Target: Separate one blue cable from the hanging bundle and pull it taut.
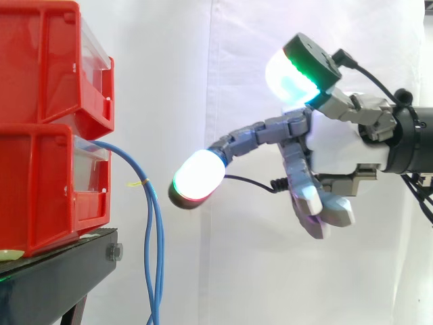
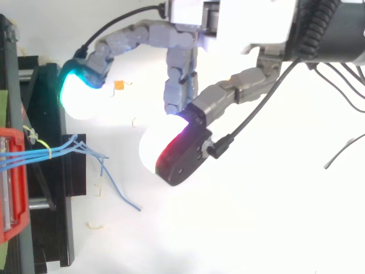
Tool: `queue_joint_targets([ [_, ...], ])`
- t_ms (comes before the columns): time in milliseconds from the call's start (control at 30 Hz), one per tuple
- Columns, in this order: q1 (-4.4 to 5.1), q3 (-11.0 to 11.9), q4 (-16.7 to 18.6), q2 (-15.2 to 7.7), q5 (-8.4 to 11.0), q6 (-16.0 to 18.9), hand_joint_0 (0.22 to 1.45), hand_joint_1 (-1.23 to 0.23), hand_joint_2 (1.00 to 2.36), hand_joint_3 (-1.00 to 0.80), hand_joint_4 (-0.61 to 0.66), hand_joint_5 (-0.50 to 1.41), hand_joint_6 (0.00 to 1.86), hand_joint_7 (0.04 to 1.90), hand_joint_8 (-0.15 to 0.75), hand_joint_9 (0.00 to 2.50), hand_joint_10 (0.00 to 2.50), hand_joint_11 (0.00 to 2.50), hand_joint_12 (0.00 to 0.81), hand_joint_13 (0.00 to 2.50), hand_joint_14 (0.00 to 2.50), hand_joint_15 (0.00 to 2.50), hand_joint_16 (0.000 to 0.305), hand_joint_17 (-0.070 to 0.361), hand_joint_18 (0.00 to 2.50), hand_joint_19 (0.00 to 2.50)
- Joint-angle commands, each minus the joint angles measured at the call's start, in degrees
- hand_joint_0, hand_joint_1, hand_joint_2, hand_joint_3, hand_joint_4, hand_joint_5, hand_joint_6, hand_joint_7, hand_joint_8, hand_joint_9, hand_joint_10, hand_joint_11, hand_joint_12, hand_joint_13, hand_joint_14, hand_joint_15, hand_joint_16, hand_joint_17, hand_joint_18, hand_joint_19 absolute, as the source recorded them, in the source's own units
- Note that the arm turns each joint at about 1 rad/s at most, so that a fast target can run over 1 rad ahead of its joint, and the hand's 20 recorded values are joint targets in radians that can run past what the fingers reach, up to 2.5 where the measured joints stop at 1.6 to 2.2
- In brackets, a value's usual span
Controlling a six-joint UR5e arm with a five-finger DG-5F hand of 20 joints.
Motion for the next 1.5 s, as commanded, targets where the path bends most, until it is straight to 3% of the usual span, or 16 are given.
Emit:
queue_joint_targets([
  [0,0.24,0.8,0.1,-0.5,0.24,0.0,0.33,-0.48,1.00,-0.50,0.19,-0.20,0.50,0.60,0.374,1.47,0.01,0.20,0.421,1.62,0.01,0.44,0.071,0.161,1.85,0.24],
  [200,-0.02,0.7,2.7,-3.9,-0.29,0.3,0.33,-0.48,1.00,-0.50,0.19,-0.20,0.50,0.60,0.374,1.47,0.01,0.20,0.421,1.63,0.01,0.45,0.072,0.162,1.85,0.24],
  [267,0.06,0.8,6.6,-5.3,-0.99,0.7,0.33,-0.48,1.00,-0.50,0.19,-0.20,0.50,0.60,0.373,1.47,0.01,0.20,0.417,1.62,0.02,0.45,0.071,0.161,1.85,0.24],
  [367,0.33,0.8,8.8,-5.2,-1.34,1.0,0.33,-0.48,1.00,-0.50,0.19,-0.20,0.50,0.60,0.373,1.47,0.01,0.20,0.418,1.63,0.01,0.46,0.071,0.159,1.85,0.25],
  [567,0.50,0.8,8.8,-5.3,-1.26,0.9,0.33,-0.48,1.00,-0.50,0.19,-0.20,0.50,0.60,0.377,1.47,0.01,0.20,0.421,1.63,0.02,0.46,0.071,0.159,1.85,0.24],
  [667,0.68,0.9,9.7,-6.4,-1.26,0.9,0.34,-0.48,1.00,-0.50,0.19,-0.20,0.50,0.60,0.374,1.47,0.01,0.21,0.422,1.63,0.02,0.45,0.071,0.159,1.84,0.24],
  [700,1.21,1.1,12.3,-7.9,-0.99,1.1,0.34,-0.48,1.00,-0.50,0.19,-0.20,0.50,0.60,0.374,1.47,0.01,0.21,0.421,1.63,0.02,0.46,0.071,0.160,1.84,0.25],
  [767,1.82,1.1,13.6,-7.9,-0.11,1.1,0.33,-0.49,1.00,-0.50,0.19,-0.20,0.50,0.61,0.372,1.47,0.01,0.20,0.422,1.63,0.01,0.46,0.071,0.160,1.83,0.25],
  [967,2.17,1.1,11.8,-7.9,0.33,1.1,0.34,-0.48,1.00,-0.50,0.20,-0.19,0.50,0.62,0.377,1.48,0.01,0.20,0.425,1.63,0.02,0.44,0.071,0.159,1.82,0.25],
  [1200,2.44,1.1,12.1,-7.9,0.50,1.7,0.34,-0.49,1.00,-0.50,0.22,-0.17,0.50,0.69,0.387,1.49,0.01,0.20,0.430,1.63,0.01,0.44,0.074,0.166,1.79,0.31],
  [1333,2.79,1.1,12.1,-7.9,0.33,7.2,0.34,-0.49,1.00,-0.50,0.23,-0.16,0.50,0.74,0.386,1.49,0.01,0.22,0.430,1.63,0.01,0.45,0.077,0.174,1.78,0.33],
  [1467,2.88,1.1,12.1,-7.9,0.33,8.6,0.34,-0.48,1.00,-0.50,0.25,-0.14,0.50,0.81,0.382,1.48,0.01,0.21,0.426,1.60,0.01,0.44,0.077,0.174,1.71,0.32],
])
